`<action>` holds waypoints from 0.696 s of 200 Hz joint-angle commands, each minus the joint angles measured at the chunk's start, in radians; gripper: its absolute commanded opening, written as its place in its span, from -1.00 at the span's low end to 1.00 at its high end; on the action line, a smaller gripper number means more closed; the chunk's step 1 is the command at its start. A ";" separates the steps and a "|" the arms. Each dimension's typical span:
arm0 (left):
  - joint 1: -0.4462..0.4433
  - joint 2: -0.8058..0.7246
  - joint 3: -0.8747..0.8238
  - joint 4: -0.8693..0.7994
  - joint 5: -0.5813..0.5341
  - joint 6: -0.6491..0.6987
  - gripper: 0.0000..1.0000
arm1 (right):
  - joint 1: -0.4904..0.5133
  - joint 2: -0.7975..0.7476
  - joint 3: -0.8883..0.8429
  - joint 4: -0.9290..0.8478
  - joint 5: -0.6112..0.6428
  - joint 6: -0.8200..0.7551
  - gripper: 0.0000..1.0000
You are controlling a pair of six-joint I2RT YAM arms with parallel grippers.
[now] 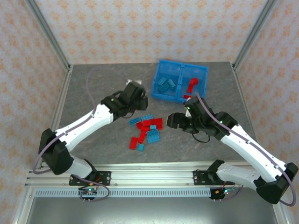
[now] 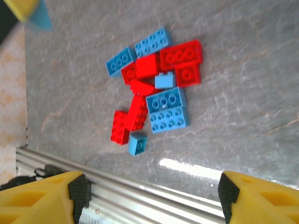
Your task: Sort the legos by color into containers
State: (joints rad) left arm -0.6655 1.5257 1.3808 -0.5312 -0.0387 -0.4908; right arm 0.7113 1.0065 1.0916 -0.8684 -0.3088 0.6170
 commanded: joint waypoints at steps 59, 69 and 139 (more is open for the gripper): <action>0.039 0.758 0.902 -0.115 -0.051 0.194 -0.61 | 0.005 -0.109 0.060 -0.052 0.193 0.011 0.53; 0.046 0.856 1.046 -0.153 -0.067 0.202 -0.61 | 0.005 -0.130 0.057 -0.057 0.200 0.019 0.53; 0.082 1.160 1.364 0.085 -0.040 0.249 -0.42 | 0.005 -0.217 0.026 -0.082 0.257 0.035 0.56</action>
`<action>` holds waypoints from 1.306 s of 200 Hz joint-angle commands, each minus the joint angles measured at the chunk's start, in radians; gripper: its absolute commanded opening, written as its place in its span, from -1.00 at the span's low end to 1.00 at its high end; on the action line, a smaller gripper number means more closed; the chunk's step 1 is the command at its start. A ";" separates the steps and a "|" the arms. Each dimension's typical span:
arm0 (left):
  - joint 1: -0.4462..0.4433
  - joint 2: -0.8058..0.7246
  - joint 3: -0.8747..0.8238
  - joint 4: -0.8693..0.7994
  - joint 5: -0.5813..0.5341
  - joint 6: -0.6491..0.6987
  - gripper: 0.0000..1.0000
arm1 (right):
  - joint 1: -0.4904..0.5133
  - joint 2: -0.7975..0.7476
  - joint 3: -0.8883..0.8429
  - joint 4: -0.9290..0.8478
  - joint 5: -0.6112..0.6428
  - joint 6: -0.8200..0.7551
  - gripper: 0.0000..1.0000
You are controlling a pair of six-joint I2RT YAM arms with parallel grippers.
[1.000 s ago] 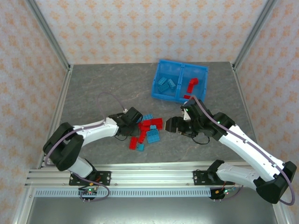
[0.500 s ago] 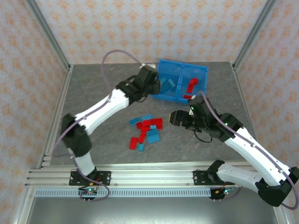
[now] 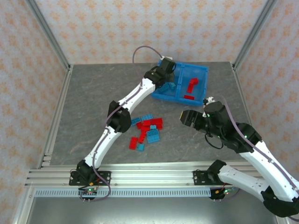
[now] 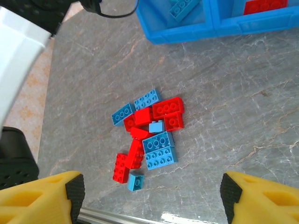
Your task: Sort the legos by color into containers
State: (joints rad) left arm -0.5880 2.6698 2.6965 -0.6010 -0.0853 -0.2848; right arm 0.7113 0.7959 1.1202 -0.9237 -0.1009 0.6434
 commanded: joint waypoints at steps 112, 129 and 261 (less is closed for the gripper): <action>-0.004 -0.369 -0.175 -0.110 0.067 -0.115 0.30 | 0.005 -0.009 -0.014 -0.004 -0.013 0.032 0.57; -0.004 -0.615 -0.536 -0.003 0.100 -0.125 0.30 | 0.005 -0.006 -0.031 0.020 -0.037 0.034 0.57; 0.044 -1.154 -1.596 -0.110 0.191 0.308 0.47 | 0.005 0.159 -0.024 0.133 -0.163 -0.004 0.57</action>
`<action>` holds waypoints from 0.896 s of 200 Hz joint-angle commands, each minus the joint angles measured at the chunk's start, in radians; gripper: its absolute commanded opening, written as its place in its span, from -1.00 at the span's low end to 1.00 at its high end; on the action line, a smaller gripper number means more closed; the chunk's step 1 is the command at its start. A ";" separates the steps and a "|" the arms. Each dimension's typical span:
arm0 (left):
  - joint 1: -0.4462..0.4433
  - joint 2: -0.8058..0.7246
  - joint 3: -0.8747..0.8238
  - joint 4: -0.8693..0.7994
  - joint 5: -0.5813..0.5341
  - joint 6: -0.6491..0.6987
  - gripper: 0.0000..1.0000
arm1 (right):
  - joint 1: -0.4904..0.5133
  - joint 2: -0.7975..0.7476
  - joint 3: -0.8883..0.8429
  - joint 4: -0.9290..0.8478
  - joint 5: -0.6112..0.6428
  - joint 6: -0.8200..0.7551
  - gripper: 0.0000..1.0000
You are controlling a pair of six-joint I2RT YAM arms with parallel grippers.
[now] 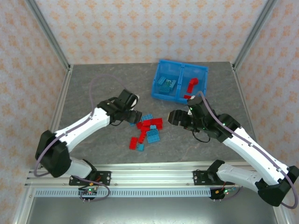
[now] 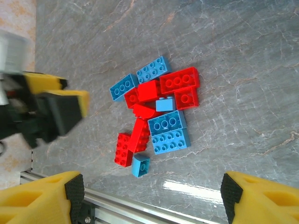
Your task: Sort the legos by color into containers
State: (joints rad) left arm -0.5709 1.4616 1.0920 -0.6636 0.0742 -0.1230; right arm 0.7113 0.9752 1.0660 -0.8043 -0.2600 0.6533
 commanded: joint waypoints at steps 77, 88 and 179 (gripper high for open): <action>0.055 0.334 0.105 -0.059 0.008 0.315 0.61 | 0.005 -0.049 0.028 -0.018 0.023 -0.011 0.58; 0.058 0.357 0.123 -0.060 0.008 0.325 0.61 | 0.005 -0.047 0.026 -0.019 0.026 -0.012 0.58; 0.072 0.484 0.182 -0.028 0.062 0.308 -0.19 | 0.005 -0.040 0.025 -0.021 0.045 -0.010 0.58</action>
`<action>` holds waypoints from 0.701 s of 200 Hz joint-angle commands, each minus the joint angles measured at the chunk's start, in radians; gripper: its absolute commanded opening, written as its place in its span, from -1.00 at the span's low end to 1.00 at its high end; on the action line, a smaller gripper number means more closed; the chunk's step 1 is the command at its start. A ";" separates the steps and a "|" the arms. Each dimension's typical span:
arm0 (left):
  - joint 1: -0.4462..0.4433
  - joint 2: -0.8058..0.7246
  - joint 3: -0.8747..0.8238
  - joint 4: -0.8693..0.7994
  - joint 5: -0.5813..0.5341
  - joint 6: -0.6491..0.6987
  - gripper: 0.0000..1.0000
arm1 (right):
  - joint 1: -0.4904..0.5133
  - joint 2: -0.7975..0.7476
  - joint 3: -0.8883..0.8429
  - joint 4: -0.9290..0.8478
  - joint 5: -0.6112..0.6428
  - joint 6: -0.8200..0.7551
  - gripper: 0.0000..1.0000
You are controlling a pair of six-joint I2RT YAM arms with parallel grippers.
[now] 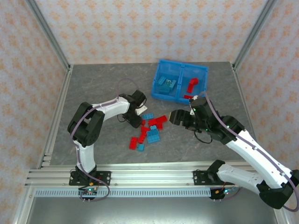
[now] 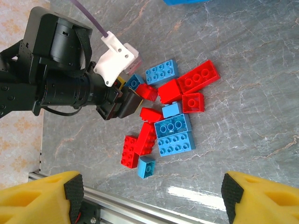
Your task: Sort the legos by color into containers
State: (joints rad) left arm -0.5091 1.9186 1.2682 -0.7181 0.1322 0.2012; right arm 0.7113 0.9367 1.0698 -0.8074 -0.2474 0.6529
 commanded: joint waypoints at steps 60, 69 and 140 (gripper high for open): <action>0.020 -0.189 -0.052 0.089 0.031 -0.132 -0.41 | 0.005 0.004 0.020 -0.007 0.008 -0.006 0.58; 0.021 -0.218 -0.036 0.073 0.019 -0.149 -0.40 | 0.005 0.004 0.021 0.002 0.002 -0.004 0.58; -0.009 -0.182 0.300 0.178 0.008 -0.382 -0.39 | 0.005 0.002 0.013 0.094 -0.013 0.012 0.58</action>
State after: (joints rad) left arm -0.5003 1.6608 1.4322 -0.6209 0.1864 -0.0757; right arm 0.7113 0.9417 1.0698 -0.7647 -0.2668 0.6544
